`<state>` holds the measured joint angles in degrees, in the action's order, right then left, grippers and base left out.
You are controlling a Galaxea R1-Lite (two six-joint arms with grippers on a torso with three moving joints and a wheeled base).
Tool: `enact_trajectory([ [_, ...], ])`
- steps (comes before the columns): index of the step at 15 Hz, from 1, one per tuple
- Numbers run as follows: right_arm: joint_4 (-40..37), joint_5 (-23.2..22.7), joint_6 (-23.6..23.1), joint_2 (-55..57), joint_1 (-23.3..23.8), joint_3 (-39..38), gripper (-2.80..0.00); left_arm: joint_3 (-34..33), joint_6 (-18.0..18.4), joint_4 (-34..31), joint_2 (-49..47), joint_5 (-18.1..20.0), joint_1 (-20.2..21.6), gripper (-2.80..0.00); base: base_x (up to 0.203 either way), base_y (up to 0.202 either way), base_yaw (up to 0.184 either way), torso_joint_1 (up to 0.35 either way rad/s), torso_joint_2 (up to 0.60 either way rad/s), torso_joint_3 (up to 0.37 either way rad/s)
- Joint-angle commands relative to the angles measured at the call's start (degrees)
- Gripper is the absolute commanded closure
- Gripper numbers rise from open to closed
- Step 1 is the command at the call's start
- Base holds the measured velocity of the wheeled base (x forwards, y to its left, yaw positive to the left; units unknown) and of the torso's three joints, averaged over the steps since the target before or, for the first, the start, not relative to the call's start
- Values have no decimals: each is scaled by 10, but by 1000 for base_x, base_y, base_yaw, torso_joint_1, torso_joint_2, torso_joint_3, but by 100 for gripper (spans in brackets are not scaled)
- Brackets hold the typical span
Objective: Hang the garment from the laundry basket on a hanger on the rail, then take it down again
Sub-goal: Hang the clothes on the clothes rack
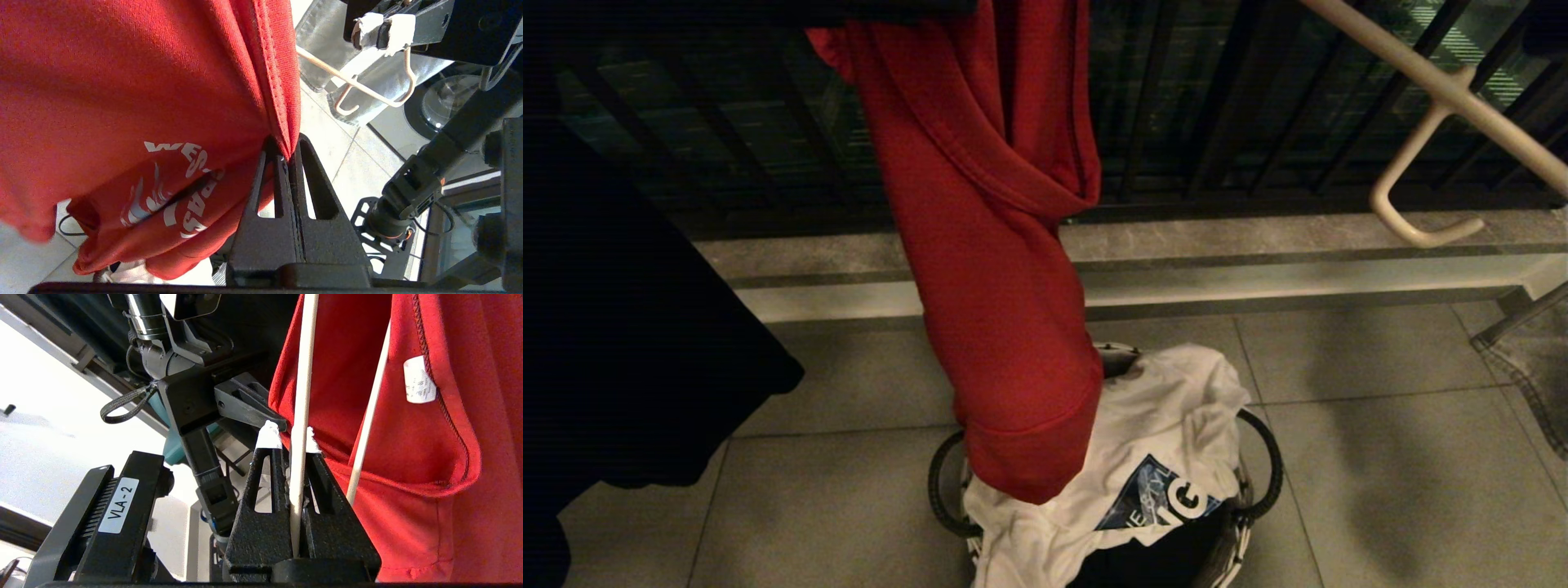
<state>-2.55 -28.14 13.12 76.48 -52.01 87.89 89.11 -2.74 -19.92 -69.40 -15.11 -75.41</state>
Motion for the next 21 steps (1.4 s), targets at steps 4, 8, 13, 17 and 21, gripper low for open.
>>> enact_trajectory([
  [4,0,-2,0,1,-1,1,0,-2,2,-20,11,-3,2,-280,0,0,0,0,0,0],
  [8,0,-2,1,-3,-1,4,0,-58,0,-94,65,0,32,-280,0,0,0,0,0,0],
  [13,-5,-3,0,-2,-15,3,0,-68,12,-98,132,-3,130,-280,0,0,0,0,0,0],
  [17,-32,-3,0,-3,-48,6,0,11,49,-102,121,-6,167,0,0,0,0,0,0,0],
  [21,-79,-3,1,-4,-71,16,0,138,59,-177,86,-6,181,0,0,0,0,0,0,0],
])
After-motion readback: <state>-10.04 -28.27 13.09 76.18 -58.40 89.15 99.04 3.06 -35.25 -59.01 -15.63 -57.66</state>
